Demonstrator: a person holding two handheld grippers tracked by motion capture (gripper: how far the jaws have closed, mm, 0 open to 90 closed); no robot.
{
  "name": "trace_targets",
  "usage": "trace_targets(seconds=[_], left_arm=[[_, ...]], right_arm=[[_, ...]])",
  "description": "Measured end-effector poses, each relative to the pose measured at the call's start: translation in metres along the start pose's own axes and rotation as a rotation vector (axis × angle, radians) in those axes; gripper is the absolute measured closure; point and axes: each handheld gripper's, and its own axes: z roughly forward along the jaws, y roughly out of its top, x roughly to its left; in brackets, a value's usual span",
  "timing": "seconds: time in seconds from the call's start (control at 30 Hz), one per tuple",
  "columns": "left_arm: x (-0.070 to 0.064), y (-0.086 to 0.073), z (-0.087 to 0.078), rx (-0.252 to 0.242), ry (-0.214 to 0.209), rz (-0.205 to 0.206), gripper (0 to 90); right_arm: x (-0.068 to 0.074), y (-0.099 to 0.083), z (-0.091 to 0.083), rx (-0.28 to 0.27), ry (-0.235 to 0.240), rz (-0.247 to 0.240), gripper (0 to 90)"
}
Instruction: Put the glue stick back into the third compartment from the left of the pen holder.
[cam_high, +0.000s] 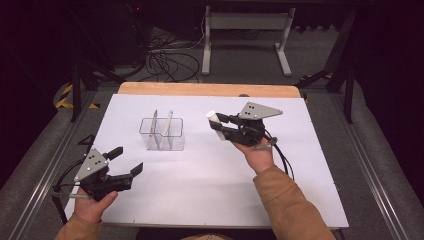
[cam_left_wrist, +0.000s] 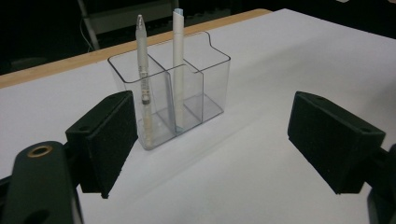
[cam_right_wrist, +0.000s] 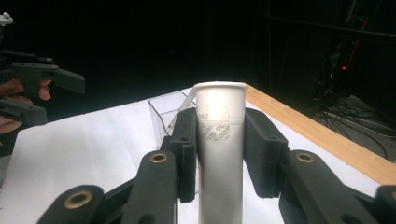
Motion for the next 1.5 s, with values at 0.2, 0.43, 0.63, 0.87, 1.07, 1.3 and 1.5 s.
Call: trace_targets(seconds=[0.2,0.43,0.63,0.87,1.07,1.3,1.5], left_arm=[[-0.001,0.001,0.001,-0.002,-0.005,-0.001,16.5],[0.000,0.001,0.001,-0.002,-0.009,0.001,16.5],[0.000,0.001,0.001,-0.006,-0.008,0.001,16.5],[0.000,0.001,0.001,-0.005,-0.011,0.002,16.5],[0.000,0.001,0.001,-0.007,-0.012,-0.002,16.5],[0.000,0.001,0.000,-0.008,-0.013,0.000,16.5],[0.000,0.001,0.000,-0.008,-0.014,0.000,16.5]], right_arm=[[0.001,0.003,0.021,0.005,0.018,0.001,67.5],[0.004,0.006,0.044,-0.008,0.033,-0.001,67.5],[0.006,0.008,0.062,-0.017,0.048,0.010,67.4],[0.007,0.006,0.079,-0.030,0.060,0.042,67.4],[0.010,0.002,0.092,-0.032,0.055,0.054,67.2],[0.011,-0.004,0.107,-0.043,0.045,0.068,67.2],[0.014,-0.006,0.114,-0.056,0.044,0.066,67.1]])
